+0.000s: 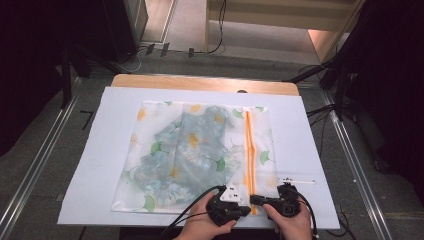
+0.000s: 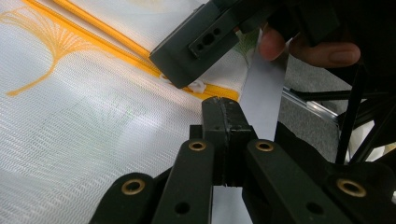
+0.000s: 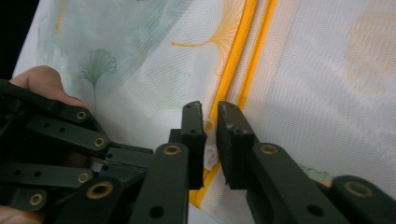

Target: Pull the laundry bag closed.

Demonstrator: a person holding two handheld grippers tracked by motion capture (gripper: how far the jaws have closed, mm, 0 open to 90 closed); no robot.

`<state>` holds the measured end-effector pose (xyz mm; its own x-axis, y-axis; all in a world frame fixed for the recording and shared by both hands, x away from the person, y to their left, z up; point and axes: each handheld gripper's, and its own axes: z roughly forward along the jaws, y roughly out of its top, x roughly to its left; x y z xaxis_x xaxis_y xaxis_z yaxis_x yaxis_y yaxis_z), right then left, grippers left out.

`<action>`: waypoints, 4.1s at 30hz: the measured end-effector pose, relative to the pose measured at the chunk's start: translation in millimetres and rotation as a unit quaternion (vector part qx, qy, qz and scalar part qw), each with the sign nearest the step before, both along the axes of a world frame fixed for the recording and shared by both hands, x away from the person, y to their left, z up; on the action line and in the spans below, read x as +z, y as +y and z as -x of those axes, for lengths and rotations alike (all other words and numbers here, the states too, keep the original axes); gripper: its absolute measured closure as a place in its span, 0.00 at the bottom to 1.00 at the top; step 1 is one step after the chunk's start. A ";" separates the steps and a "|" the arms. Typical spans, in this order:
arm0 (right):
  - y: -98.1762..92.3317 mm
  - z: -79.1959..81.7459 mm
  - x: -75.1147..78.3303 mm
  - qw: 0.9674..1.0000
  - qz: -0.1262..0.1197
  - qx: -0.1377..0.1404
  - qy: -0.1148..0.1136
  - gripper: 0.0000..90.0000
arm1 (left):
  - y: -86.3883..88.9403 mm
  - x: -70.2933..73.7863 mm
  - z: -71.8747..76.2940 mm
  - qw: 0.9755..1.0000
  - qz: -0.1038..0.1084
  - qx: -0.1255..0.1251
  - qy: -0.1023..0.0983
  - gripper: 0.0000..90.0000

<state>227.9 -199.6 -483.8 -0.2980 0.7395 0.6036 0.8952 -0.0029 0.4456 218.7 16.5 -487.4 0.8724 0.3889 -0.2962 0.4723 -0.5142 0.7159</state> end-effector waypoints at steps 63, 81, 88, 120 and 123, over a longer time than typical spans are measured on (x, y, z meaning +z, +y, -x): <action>5.9 -23.7 17.3 0.988 0.073 0.024 -0.136 1.00 | -0.3 0.5 -1.4 1.000 -0.005 -0.001 0.007 1.00; 8.3 -52.5 19.2 0.985 0.088 0.025 -0.148 1.00 | -0.4 0.2 -1.9 1.000 -0.003 0.000 0.009 1.00; 8.0 -65.8 18.1 0.985 0.089 0.021 -0.149 1.00 | -0.5 0.2 -1.8 1.000 -0.002 0.001 0.010 1.00; 12.8 -135.5 14.2 0.984 0.106 0.002 -0.141 1.00 | -0.6 0.4 -1.0 1.000 -0.005 0.002 0.009 1.00; 14.3 -142.4 13.8 0.984 0.108 -0.003 -0.141 1.00 | -1.1 0.1 -0.2 1.000 -0.003 0.003 0.005 1.00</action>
<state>370.3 -185.2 -470.0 -0.4261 0.8439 0.3259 0.7365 0.1145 0.6666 218.9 15.4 -487.2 0.8668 0.3965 -0.3025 0.4829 -0.5159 0.7075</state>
